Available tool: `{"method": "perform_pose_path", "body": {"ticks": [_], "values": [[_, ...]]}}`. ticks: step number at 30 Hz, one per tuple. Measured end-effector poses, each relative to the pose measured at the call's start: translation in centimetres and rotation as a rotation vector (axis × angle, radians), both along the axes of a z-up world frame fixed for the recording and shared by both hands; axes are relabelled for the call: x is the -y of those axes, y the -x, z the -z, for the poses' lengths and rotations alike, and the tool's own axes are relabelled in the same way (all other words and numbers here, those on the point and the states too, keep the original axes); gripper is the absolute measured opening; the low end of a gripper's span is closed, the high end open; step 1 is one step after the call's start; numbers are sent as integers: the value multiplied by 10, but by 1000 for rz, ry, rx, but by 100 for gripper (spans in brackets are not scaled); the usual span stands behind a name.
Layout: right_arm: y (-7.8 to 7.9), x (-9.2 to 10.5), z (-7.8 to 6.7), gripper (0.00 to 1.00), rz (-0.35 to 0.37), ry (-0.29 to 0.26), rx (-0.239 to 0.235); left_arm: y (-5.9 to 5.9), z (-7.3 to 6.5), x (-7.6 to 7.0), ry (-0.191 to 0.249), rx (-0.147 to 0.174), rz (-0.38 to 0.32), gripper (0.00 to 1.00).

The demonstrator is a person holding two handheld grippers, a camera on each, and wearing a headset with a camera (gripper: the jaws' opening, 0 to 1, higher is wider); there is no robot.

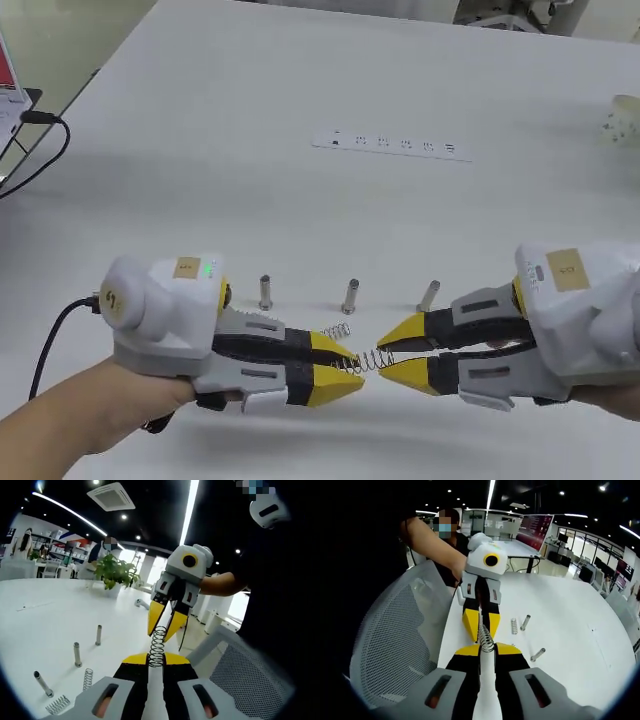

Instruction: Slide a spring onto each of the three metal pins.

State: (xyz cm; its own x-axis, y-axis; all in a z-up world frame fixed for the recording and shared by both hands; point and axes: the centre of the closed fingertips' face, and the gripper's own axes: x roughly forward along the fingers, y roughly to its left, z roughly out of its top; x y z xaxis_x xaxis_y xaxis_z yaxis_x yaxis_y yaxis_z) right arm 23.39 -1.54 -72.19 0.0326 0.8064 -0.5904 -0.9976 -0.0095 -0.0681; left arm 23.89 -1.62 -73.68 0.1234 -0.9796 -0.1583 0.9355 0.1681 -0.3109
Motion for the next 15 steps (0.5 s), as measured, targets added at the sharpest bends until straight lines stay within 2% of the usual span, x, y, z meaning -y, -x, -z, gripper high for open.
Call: {"method": "perform_pose_path", "body": {"ticks": [3,9,15], "values": [[2,0,1,7,-16,16,10,2,1,1,-9,7,8,2],[7,-1,3,7,-61,54,46,8,8,3,-66,60,33,2],[8,-4,1,7,-59,50,40,7,8,1,-76,70,23,2]]}}
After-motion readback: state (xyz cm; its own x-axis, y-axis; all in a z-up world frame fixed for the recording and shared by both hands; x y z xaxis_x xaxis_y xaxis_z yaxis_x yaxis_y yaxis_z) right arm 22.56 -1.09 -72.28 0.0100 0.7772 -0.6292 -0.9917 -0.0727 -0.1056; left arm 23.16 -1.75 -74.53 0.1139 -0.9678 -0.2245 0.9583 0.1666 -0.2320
